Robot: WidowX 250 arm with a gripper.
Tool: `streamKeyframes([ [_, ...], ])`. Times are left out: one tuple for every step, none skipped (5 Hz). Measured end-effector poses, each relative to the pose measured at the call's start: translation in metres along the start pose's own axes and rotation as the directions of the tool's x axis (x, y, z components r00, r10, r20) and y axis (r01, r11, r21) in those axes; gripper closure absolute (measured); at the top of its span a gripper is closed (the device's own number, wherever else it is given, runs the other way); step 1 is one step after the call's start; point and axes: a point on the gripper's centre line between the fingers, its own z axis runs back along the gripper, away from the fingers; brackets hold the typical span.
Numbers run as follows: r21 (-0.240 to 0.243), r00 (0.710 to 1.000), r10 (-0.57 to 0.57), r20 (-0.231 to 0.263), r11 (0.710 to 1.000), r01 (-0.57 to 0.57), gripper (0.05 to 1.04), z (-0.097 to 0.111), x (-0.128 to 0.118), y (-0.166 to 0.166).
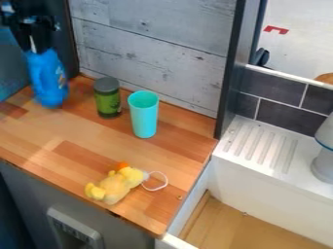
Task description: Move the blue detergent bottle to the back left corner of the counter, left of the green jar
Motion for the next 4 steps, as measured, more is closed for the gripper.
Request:
streamKeyframes([
  [-0.017, 1.000, 0.001, -0.016, 1.000, -0.001, 0.595, -0.010, 0.004, 0.000],
  [0.014, 1.000, 0.013, -0.002, 1.000, -0.013, 0.595, -0.010, 0.006, 0.005],
  [0.013, 1.000, 0.015, -0.005, 1.000, -0.014, 0.545, -0.010, 0.006, 0.005],
  [-0.026, 1.000, 0.016, 0.003, 1.000, -0.016, 0.219, -0.002, 0.007, 0.014],
])
